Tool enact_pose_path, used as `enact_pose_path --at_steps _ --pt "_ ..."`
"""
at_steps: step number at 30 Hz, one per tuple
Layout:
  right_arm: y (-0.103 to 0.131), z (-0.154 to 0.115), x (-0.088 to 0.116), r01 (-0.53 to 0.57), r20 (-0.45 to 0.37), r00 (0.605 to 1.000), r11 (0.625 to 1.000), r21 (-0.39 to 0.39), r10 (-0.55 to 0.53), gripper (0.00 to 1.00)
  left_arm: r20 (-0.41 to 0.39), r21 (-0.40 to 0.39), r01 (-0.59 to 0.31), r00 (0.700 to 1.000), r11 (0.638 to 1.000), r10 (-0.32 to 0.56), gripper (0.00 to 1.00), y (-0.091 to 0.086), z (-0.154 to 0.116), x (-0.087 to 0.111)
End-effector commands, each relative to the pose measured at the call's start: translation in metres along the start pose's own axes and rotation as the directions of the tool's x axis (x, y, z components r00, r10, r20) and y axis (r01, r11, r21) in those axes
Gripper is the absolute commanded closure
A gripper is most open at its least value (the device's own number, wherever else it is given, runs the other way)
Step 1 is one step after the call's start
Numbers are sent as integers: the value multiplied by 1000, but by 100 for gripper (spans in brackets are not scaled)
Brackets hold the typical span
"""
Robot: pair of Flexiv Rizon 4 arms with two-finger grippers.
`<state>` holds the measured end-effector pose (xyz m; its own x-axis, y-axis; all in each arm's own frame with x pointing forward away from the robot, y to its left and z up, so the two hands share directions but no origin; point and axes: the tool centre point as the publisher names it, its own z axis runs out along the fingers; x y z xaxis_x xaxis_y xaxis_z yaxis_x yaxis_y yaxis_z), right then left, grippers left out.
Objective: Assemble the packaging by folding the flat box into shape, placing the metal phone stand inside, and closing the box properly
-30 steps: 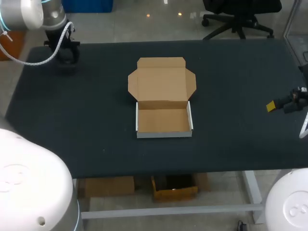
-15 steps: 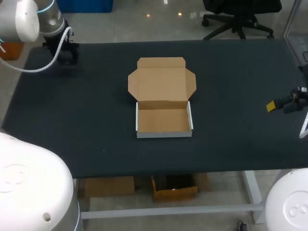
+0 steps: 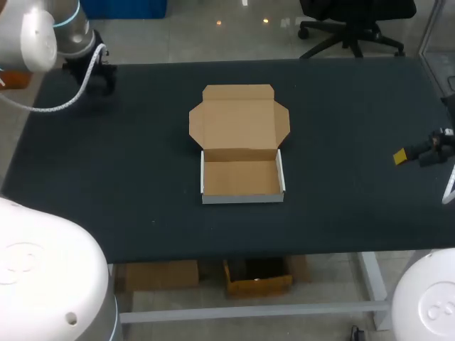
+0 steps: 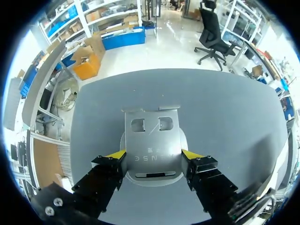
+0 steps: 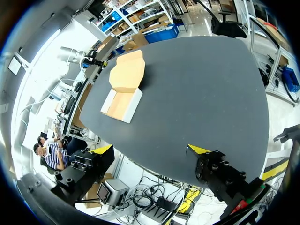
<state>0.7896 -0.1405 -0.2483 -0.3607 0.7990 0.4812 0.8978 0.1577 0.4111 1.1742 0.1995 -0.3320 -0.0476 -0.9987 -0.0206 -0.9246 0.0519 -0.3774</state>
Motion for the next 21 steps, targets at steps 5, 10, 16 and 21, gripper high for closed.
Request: enact_pose_path --at_steps 5,10,16,21 --pt "7 -5 1 48 -20 999 999 3 -48 0 17 32 0 1000 999 -1 100 12 -17 7" --pt "12 -6 2 96 -20 995 995 7 -96 0 -18 32 -6 1000 999 7 100 17 -24 10" --pt "19 -5 3 147 -13 989 989 21 -147 0 -45 30 -31 998 999 32 100 28 -33 17" --pt "24 -2 5 200 -19 980 980 14 -200 0 -61 30 -60 996 998 62 100 37 -38 23"
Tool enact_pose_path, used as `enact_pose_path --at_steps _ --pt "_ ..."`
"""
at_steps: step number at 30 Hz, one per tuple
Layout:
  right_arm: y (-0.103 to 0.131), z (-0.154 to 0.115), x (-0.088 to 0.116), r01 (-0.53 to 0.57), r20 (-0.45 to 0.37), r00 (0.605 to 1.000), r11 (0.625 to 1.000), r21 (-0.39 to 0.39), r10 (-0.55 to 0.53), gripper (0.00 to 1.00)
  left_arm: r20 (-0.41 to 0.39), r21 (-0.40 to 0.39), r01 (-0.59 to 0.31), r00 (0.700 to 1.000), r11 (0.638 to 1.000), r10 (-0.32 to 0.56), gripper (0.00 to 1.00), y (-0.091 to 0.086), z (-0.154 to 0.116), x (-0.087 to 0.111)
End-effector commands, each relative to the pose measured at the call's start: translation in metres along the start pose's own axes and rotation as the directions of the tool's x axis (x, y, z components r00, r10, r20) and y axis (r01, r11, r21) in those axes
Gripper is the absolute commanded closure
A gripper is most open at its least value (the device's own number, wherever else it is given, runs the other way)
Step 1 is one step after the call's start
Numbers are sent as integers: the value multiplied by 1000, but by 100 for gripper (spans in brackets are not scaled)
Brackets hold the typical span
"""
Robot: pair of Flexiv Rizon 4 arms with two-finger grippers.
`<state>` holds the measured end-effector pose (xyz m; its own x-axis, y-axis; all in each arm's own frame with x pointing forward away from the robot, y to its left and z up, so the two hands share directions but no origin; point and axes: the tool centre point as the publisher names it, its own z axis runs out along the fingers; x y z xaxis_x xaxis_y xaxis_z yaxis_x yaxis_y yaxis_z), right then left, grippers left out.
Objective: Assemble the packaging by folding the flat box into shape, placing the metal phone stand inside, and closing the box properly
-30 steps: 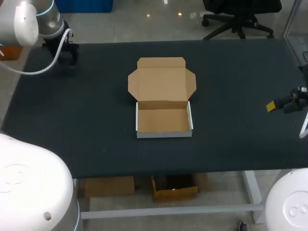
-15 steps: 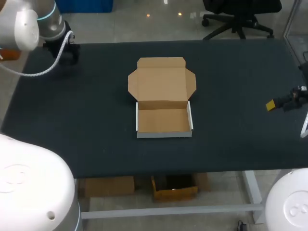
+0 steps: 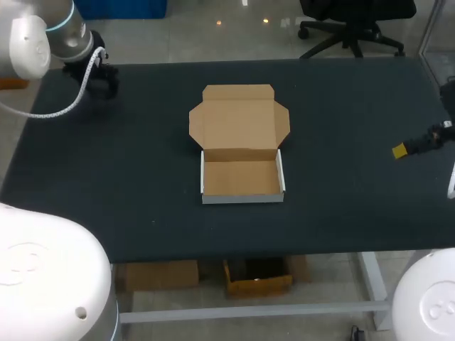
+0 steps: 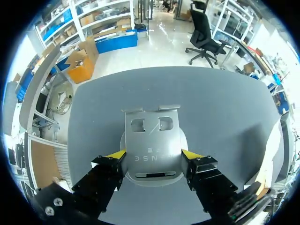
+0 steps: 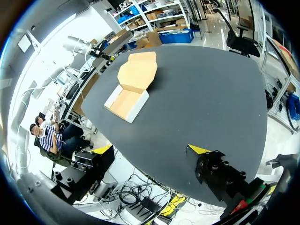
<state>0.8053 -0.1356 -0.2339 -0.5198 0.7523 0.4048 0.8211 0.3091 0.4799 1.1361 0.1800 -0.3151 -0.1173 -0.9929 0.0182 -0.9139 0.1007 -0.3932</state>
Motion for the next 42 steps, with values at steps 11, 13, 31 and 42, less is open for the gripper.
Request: enact_pose_path --at_steps 11,13,31,42 --pt "7 -1 3 256 -51 965 967 7 -256 0 -3 6 -84 996 996 84 100 25 -20 18" --pt "5 -4 5 312 -65 948 950 2 -311 0 -1 6 -99 995 995 99 100 27 -22 21" --pt "-8 -5 6 606 -102 791 796 -4 -603 0 -42 -5 -224 974 975 224 100 44 -36 60" --pt "-12 -1 10 672 -117 733 740 -29 -670 0 -77 -7 -323 944 946 321 100 60 -46 92"
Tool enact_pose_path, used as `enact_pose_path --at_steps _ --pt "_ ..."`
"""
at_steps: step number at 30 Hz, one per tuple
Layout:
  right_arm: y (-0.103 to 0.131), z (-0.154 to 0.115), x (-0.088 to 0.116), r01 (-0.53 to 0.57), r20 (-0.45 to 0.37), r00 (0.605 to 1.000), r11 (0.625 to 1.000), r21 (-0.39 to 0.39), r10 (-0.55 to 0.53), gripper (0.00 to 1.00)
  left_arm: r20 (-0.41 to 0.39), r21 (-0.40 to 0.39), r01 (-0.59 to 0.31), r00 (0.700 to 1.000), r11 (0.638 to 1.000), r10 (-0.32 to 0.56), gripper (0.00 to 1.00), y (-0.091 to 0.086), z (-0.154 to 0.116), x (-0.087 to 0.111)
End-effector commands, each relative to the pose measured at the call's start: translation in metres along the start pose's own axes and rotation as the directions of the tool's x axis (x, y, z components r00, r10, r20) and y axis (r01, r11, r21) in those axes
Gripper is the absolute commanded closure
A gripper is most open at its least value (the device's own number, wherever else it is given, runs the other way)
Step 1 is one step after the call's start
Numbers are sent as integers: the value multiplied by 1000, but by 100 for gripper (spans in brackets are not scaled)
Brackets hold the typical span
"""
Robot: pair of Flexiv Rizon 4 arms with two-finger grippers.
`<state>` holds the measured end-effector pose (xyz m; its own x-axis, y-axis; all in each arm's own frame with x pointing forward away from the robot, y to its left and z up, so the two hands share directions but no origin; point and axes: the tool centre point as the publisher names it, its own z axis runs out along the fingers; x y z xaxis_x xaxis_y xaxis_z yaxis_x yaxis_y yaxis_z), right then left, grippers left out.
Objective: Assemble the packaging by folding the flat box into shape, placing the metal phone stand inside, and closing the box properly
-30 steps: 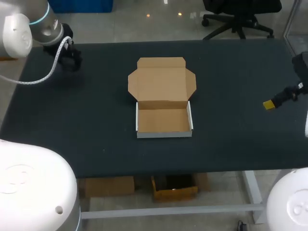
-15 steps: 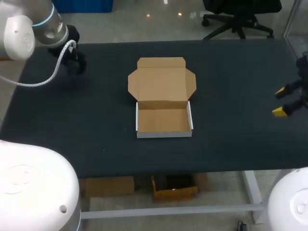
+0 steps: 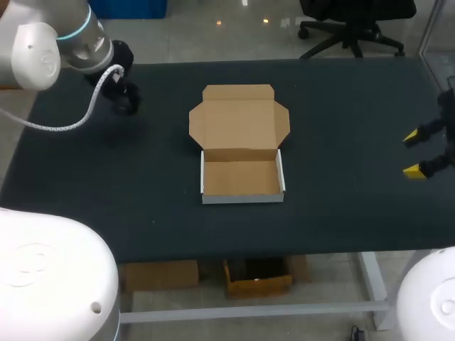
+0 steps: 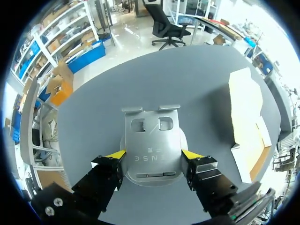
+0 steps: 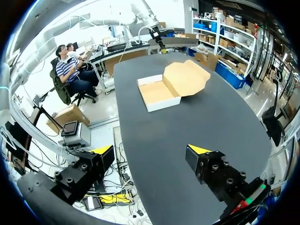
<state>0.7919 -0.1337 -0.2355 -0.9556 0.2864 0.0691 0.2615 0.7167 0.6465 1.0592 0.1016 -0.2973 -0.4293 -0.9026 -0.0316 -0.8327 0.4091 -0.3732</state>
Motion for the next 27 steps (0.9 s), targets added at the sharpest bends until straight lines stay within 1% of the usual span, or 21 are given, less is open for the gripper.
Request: enact_pose_path --at_steps 1,4,7,21,24,27 --pt "1 0 3 12 -5 1000 1000 -5 -12 0 -1 -3 -12 1000 1000 12 100 4 -5 8" --pt "1 0 3 12 -5 1000 1000 -5 -12 0 -4 -7 -20 1000 1000 20 100 5 -5 12" --pt "1 0 3 12 -5 1000 1000 -5 -12 0 -26 -21 -19 999 1000 19 100 5 -7 15" --pt "1 0 3 12 -5 1000 1000 -5 -12 0 -23 -22 -17 1000 1000 16 100 6 -7 15" --pt "7 6 0 44 -19 999 999 20 -43 0 -23 -22 -17 1000 1000 16 100 6 -7 15" --pt "11 12 -1 72 -26 997 996 43 -71 0 -24 -20 -37 999 999 37 100 4 -6 24"
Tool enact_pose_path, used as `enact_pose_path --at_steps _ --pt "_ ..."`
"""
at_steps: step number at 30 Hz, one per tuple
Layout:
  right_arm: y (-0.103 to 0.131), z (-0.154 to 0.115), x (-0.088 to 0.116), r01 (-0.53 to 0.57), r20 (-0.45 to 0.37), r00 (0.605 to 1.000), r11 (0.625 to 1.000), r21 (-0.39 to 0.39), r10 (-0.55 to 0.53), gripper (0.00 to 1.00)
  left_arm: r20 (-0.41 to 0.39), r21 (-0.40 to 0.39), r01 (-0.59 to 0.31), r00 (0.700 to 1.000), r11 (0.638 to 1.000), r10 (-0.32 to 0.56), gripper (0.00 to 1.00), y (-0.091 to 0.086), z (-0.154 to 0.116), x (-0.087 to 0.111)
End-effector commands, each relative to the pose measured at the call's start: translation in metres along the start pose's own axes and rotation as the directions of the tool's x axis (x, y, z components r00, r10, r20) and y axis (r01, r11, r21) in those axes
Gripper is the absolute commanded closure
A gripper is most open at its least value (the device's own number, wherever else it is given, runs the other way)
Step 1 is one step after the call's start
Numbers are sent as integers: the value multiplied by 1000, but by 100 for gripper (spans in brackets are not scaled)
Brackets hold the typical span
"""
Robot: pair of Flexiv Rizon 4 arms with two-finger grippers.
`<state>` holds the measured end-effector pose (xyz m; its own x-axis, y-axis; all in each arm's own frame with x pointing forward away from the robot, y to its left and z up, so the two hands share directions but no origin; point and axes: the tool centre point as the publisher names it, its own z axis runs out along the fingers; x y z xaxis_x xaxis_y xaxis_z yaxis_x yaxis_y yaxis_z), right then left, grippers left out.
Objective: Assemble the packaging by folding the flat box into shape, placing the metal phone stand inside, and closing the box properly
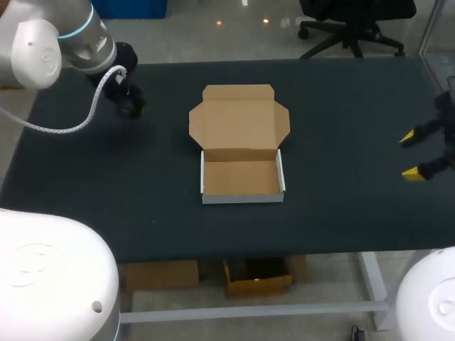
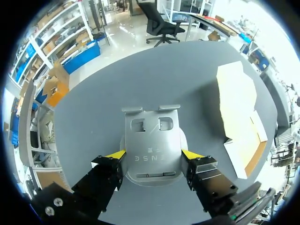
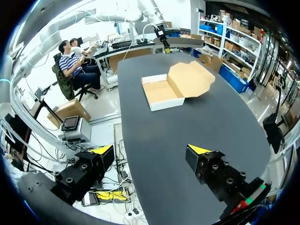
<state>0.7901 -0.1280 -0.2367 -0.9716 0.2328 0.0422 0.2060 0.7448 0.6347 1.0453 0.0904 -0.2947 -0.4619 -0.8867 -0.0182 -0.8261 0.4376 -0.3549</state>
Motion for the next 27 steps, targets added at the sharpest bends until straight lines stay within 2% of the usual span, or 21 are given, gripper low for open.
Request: enact_pose_path --at_steps 1,15,27 --pt "8 10 -6 16 -12 1000 999 30 -15 0 4 -1 -16 1000 1000 16 100 -2 0 11" --pt "8 19 -10 64 -38 997 996 62 -62 0 -11 14 -82 997 997 82 100 4 -8 38" --pt "6 23 -15 51 -8 999 998 45 -51 0 -27 26 -137 990 990 138 100 16 -15 64"
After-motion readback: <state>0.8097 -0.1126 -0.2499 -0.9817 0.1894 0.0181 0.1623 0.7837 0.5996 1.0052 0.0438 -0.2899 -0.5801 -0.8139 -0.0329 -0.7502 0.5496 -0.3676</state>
